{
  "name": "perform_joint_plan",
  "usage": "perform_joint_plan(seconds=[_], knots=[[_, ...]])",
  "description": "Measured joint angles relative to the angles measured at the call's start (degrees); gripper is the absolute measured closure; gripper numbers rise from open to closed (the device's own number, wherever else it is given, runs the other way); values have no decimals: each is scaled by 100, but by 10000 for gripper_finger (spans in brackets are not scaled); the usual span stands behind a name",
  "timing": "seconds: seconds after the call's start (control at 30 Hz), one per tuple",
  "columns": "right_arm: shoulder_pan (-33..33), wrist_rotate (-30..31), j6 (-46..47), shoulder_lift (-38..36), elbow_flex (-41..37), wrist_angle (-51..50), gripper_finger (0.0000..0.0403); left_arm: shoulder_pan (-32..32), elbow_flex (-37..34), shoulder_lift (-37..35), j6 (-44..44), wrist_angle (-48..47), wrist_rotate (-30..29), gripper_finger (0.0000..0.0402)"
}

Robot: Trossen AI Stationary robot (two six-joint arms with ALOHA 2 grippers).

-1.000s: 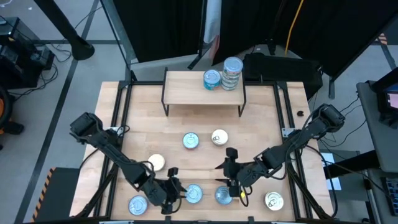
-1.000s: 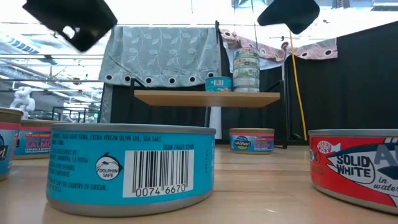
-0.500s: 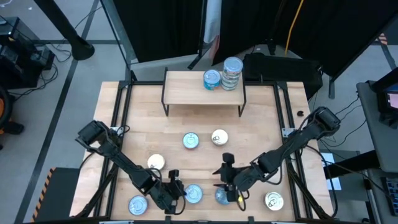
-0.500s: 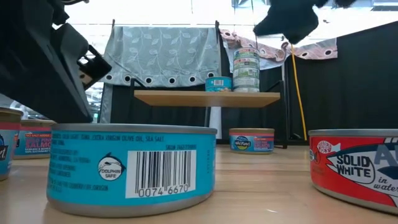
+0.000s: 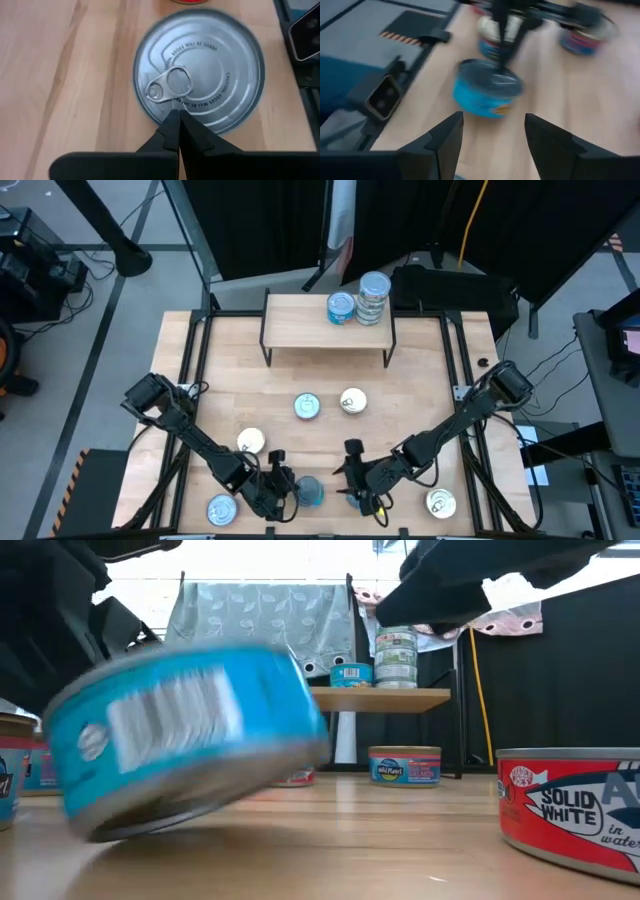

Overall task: Stack canned seafood by type on shelf
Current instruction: Stack the blue tuna can on top of the other blue tuna cans on the shelf

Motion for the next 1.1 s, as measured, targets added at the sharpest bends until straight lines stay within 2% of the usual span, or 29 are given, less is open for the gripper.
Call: perform_joint_plan(seconds=[0.1, 0.2, 0.4, 0.47, 0.6, 0.8, 0.93, 1.1], knots=[[22, -329, -659, 212, 0, 404, 200, 12, -25, 35, -3, -109, 10, 400], [118, -371, -1369, 406, 112, 481, 199, 47, -49, 58, -12, -288, 70, 400], [360, 542, -2620, 789, 590, 494, 177, 185, -39, 41, -136, -467, 42, 400], [385, 780, -2666, 880, 705, 487, 163, 209, -42, 14, -141, -469, 29, 400], [358, 855, -2391, 902, 743, 476, 140, 208, 73, -265, -154, -818, -34, 399], [265, 889, -2594, 902, 743, 382, 131, 196, 448, -958, -561, -2312, -357, 397], [-176, 468, -3110, 899, 745, 293, 131, 107, 542, -1342, -1222, -2684, -961, 397], [-933, -1126, -3399, 899, 1033, 149, 120, -190, 568, -1517, -2084, -2793, -1621, 396]])
